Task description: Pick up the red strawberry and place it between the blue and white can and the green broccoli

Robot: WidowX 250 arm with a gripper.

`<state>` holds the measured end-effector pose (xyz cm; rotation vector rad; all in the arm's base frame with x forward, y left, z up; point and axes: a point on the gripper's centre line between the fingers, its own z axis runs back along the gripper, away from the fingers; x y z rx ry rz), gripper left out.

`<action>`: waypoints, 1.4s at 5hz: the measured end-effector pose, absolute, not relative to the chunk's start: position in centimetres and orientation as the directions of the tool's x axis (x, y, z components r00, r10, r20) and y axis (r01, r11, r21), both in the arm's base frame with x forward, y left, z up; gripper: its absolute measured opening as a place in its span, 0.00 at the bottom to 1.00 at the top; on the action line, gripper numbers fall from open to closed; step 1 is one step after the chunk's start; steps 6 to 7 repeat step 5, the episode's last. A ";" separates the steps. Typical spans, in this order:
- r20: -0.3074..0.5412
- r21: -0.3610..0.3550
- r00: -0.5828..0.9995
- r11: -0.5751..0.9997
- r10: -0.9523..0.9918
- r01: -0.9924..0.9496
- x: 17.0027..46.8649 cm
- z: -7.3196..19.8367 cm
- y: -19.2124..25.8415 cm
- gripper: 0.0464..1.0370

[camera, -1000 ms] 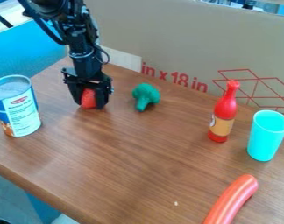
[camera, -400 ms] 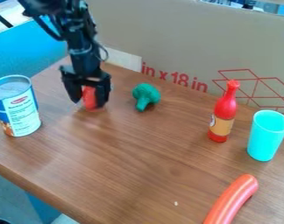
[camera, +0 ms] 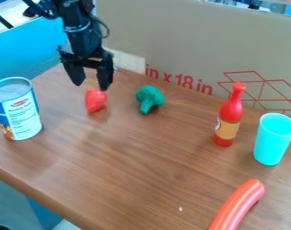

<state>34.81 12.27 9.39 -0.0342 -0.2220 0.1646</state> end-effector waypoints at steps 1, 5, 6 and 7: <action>0.201 -0.049 0.978 0.998 0.059 -0.050 33.0 11.1 11.2 0.97; 0.110 -0.038 0.909 0.912 -0.403 0.409 27.3 8.1 -3.7 0.96; 0.110 -0.038 0.909 0.912 -0.403 0.409 27.3 8.1 -3.7 0.96; 0.110 -0.038 0.909 0.912 -0.403 0.409 27.3 8.1 -3.7 0.96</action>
